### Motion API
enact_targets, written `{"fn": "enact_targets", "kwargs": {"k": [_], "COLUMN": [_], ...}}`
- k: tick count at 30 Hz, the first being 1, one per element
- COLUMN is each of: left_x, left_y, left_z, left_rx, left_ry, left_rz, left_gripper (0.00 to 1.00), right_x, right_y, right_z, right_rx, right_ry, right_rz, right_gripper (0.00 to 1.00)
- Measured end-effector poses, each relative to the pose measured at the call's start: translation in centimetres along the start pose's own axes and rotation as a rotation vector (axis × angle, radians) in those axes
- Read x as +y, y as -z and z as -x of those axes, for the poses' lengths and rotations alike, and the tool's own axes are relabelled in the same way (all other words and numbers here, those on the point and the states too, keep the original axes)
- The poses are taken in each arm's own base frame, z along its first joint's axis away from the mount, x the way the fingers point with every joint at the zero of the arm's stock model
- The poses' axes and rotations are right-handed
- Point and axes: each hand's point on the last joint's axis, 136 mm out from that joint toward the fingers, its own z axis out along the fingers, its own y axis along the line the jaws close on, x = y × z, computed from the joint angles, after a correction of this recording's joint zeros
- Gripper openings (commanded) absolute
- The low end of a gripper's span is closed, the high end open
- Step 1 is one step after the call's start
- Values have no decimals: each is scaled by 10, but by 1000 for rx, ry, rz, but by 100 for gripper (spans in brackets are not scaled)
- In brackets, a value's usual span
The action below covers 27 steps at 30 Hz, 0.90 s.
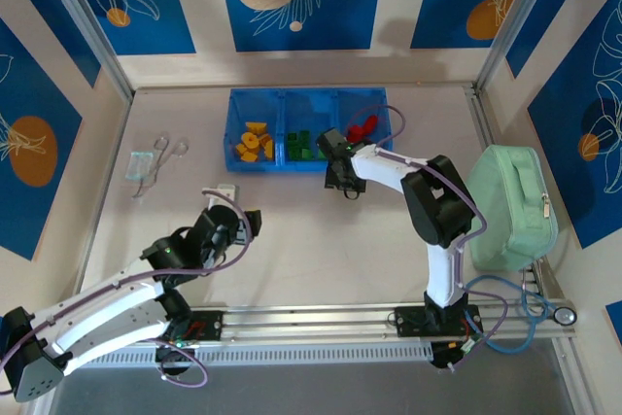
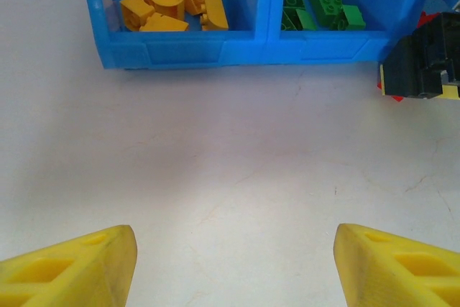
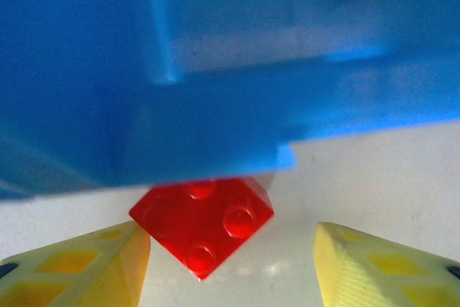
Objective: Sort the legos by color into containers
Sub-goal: Pick up the lego from the center of the table.
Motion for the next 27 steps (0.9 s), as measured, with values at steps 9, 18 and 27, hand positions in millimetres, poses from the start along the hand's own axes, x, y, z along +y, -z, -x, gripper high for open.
{"fn": "enact_targets", "kwargs": {"k": [9,18,27], "left_x": [3,4,3], "left_y": [2,-3,-7], "left_z": [-2,-7,-10], "left_rx": [4,28,41], "left_ry": [-5,-21,-36], "left_rz": [10,25,32], "left_gripper": [73,73,73], "right_x": [5,3,0], "right_y": [-9,-10,-11], "right_z": [-1,2,4], "right_rx": [17,30,30], "right_ry": [16,47,78], "right_rz": [11,15,16], "right_gripper": [61,58,40]}}
